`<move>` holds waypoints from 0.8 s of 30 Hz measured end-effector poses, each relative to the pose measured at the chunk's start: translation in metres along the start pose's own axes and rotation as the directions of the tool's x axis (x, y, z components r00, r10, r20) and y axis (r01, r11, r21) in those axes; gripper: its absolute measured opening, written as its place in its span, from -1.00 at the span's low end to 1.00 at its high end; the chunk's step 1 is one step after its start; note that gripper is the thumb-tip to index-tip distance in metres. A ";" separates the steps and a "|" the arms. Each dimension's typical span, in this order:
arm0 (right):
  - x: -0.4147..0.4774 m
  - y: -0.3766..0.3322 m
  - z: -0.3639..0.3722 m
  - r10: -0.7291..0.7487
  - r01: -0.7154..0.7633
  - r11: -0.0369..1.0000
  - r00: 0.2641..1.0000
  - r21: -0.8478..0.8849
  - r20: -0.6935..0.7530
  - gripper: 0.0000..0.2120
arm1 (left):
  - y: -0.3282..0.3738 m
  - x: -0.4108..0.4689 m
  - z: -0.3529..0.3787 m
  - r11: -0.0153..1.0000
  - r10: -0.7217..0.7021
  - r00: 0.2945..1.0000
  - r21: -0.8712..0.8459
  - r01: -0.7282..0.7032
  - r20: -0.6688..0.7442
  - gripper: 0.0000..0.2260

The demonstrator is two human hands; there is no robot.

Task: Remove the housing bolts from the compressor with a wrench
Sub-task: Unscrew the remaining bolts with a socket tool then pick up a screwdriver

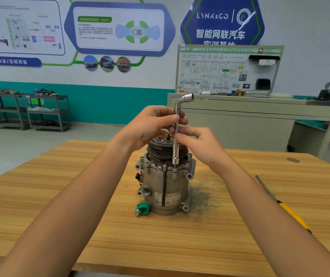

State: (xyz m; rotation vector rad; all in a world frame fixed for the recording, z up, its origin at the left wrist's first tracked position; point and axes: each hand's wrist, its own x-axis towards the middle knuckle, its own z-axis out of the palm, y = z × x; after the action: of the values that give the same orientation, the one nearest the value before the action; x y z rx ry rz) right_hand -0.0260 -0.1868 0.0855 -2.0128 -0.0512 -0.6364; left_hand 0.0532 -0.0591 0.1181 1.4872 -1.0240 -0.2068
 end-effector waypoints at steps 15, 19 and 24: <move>0.003 -0.004 0.003 -0.027 0.023 0.997 0.998 -0.068 -0.052 -0.77 | 0.008 -0.001 0.004 0.998 0.012 0.999 0.066 -0.009 -0.045 -0.89; 0.004 -0.004 0.003 -0.077 0.048 0.988 0.977 -0.146 -0.197 -0.77 | 0.006 0.003 0.012 0.990 0.044 0.974 0.139 -0.012 -0.224 -0.92; 0.004 -0.003 0.004 -0.115 0.088 0.982 0.980 -0.165 -0.161 -0.83 | 0.000 0.005 0.016 0.993 0.051 0.958 0.115 -0.020 -0.281 -0.90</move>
State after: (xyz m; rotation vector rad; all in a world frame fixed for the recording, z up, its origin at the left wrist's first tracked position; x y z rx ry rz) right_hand -0.0222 -0.1830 0.0884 -2.1092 -0.0017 -0.9004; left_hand 0.0450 -0.0738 0.1168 1.5452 -0.8397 0.0899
